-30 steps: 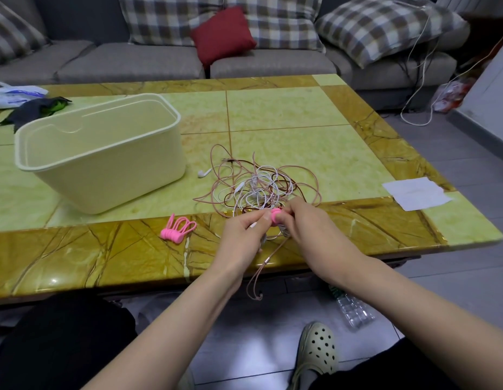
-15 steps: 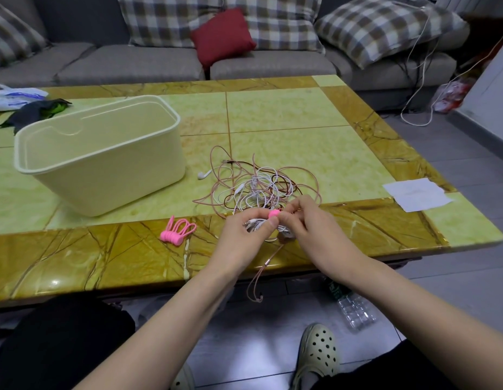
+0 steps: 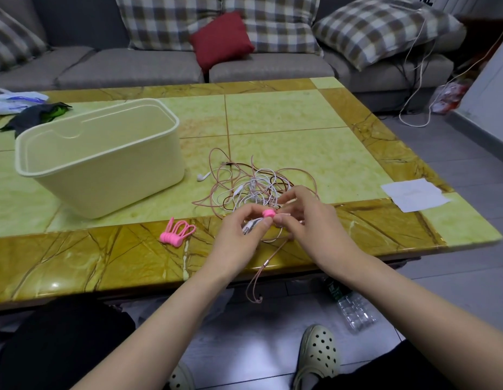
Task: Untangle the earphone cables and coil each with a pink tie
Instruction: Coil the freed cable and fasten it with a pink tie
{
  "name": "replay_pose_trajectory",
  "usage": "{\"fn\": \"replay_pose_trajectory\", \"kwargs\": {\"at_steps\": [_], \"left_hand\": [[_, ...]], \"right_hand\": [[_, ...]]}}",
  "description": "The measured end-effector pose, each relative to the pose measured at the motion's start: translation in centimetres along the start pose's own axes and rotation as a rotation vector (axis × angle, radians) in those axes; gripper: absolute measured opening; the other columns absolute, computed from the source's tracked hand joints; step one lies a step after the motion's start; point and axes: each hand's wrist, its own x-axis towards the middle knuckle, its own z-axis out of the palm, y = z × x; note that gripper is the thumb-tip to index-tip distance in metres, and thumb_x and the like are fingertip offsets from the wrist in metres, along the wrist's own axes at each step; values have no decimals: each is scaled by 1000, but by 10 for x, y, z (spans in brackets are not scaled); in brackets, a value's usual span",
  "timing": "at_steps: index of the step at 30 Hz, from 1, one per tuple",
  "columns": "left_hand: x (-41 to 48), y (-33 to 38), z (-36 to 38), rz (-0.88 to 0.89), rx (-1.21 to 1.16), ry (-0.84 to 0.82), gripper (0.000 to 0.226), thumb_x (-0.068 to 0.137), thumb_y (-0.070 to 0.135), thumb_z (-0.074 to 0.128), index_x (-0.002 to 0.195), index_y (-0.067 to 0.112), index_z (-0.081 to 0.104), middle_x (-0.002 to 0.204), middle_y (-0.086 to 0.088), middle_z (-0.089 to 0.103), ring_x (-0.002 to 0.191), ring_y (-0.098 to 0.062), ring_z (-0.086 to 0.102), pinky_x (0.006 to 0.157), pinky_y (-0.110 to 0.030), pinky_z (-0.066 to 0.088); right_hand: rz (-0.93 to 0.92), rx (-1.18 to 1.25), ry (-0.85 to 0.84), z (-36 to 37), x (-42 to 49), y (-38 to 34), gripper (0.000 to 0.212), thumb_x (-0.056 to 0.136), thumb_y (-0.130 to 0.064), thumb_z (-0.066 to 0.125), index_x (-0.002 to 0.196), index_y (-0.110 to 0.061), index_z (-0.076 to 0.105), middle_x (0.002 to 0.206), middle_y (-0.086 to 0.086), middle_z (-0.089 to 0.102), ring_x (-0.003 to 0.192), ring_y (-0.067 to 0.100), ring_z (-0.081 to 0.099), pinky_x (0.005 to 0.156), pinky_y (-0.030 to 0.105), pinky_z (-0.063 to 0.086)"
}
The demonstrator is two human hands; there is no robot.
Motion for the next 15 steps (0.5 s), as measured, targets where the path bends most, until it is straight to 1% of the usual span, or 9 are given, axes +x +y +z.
{"fn": "replay_pose_trajectory", "kwargs": {"at_steps": [1,3,4,5,7,8,10,11,15], "left_hand": [[1,0,-1,3,17,19,16,89,14,61,84,29,63,84,17,65,73,10,54,74,-29,45],[2,1,-2,9,53,54,14,86,15,65,83,29,64,78,18,64,65,12,53,69,-27,42],[3,2,-3,13,72,65,14,85,15,66,82,29,65,79,18,64,66,12,53,68,-27,42],[4,3,-3,19,87,71,14,84,15,68,82,29,66,80,20,65,69,11,54,67,-27,42],[5,4,-4,44,110,75,15,82,15,70,82,30,66,82,22,65,78,12,57,68,-23,45],[5,5,-5,61,122,77,16,81,14,70,82,30,66,83,23,65,80,14,57,72,-18,46],[4,5,-5,87,144,83,17,81,13,71,84,29,67,84,23,65,83,16,56,77,-7,42],[3,5,-6,93,156,85,16,81,13,71,85,28,67,85,23,65,83,16,56,78,-3,40],[4,4,-7,93,193,86,13,85,15,66,86,28,66,85,22,65,84,17,55,74,0,37]], "right_hand": [[-49,-62,22,0,0,0,15,86,-13,65,96,-19,56,91,-2,65,88,15,63,80,39,53],[-156,-232,60,1,1,0,9,86,-17,65,93,-20,60,94,-6,57,95,14,55,85,31,45],[-192,-279,71,1,1,-1,8,86,-18,65,91,-21,60,93,-8,54,94,13,52,85,29,42],[-208,-286,76,0,2,0,8,85,-18,65,89,-23,60,91,-8,53,92,13,51,84,30,42],[-193,-238,74,0,1,0,12,85,-16,65,87,-26,57,88,-7,56,86,13,55,80,32,47],[-175,-217,68,1,1,1,14,85,-16,65,87,-27,57,88,-6,58,84,12,57,79,33,49],[-157,-204,59,1,1,2,13,86,-18,64,90,-27,56,88,-6,59,82,12,59,76,34,50],[-157,-207,56,1,1,3,12,86,-19,64,92,-27,56,88,-6,60,82,12,59,76,35,51],[-161,-286,8,0,2,-1,13,89,-28,61,101,-25,59,93,-8,64,82,10,58,76,33,49]]}}
